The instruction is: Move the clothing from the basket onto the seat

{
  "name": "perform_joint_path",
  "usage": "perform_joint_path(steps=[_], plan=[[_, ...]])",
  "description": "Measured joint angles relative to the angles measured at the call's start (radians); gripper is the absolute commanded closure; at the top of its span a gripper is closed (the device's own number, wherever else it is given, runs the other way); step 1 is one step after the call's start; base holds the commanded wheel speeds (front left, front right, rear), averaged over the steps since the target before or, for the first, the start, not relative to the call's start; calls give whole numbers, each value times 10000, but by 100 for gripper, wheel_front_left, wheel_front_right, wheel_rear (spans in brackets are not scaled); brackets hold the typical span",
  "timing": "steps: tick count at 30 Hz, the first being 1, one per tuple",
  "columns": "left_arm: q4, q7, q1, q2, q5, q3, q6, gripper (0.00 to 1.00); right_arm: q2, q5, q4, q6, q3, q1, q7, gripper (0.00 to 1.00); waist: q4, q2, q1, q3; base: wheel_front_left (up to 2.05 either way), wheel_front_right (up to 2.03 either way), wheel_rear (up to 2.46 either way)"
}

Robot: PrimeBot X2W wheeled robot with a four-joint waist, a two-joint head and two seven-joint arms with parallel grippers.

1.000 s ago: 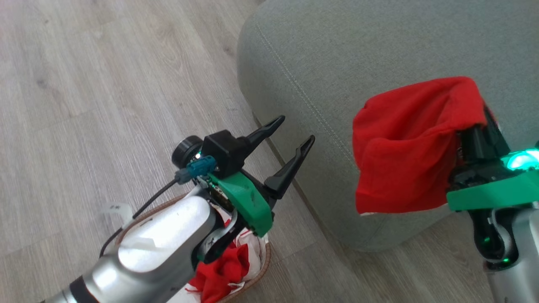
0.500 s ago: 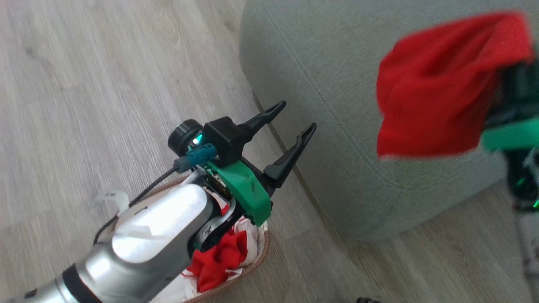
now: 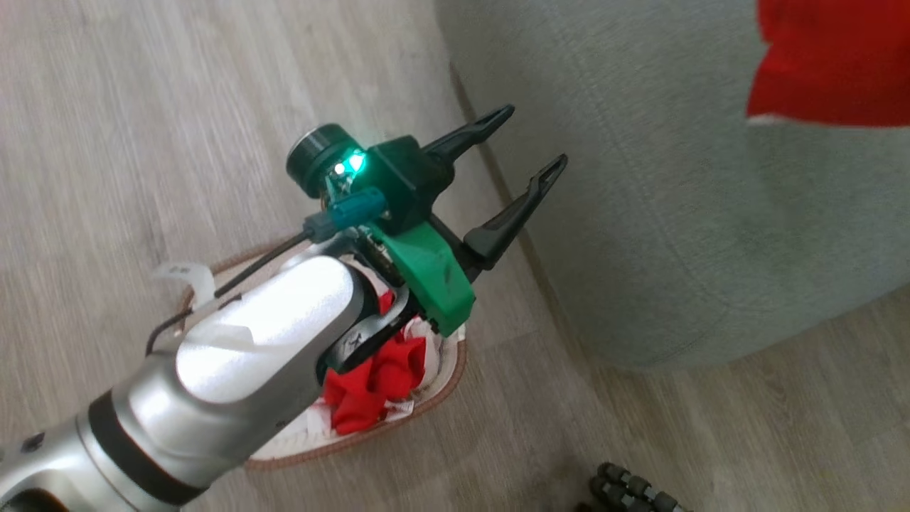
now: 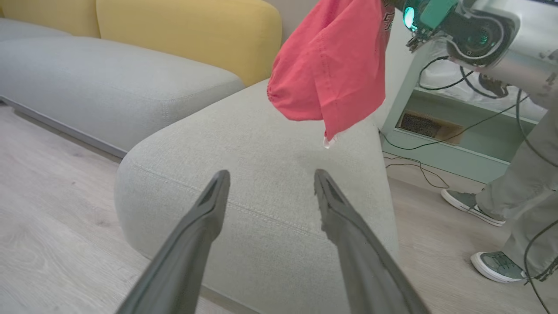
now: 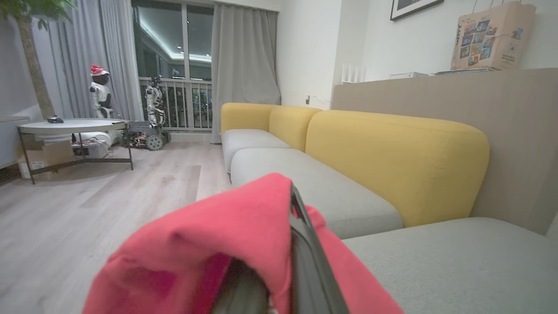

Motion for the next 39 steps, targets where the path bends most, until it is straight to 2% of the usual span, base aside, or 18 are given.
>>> perform_joint_path(steps=[4, 9, 14, 19, 28, 35, 39], plan=[[-77, 69, -288, -10, 67, -54, -88, 0, -372, -56, 907, -2, -596, -591, -295, 100, 302, 0, 0, 618, 0, 0, 0], [-132, 105, -676, -19, 174, -69, -107, 0, -393, -497, 1802, -2, -1344, -1445, -650, 100, 642, 0, 0, 1380, 0, 0, 0], [-176, 173, -995, -27, 301, -52, -163, 0, -637, -1152, 2811, -2, -1484, -2036, -748, 100, 1018, 0, 1, 2055, 0, 0, 0], [-151, 163, -1153, -23, 303, -12, -163, 0, -721, -1521, 3800, 0, -955, -2592, -692, 100, 1382, 0, 1, 2555, 0, 0, 0], [15, 44, -1185, -23, 303, 54, -165, 0, -719, -1528, 5561, 0, 96, -2911, 786, 100, 1776, 0, 0, 2779, 0, 0, 0], [102, -29, -1201, -17, 293, 84, -161, 0, -943, -428, 5731, 0, 1576, -2887, 2468, 100, 1815, 0, -2, 2512, 0, 0, 0], [136, -77, -1200, -27, 291, 84, -159, 0, -1344, 142, 5639, 0, 2040, -2850, 2619, 98, 1791, 0, -2, 2299, 0, 0, 0]])
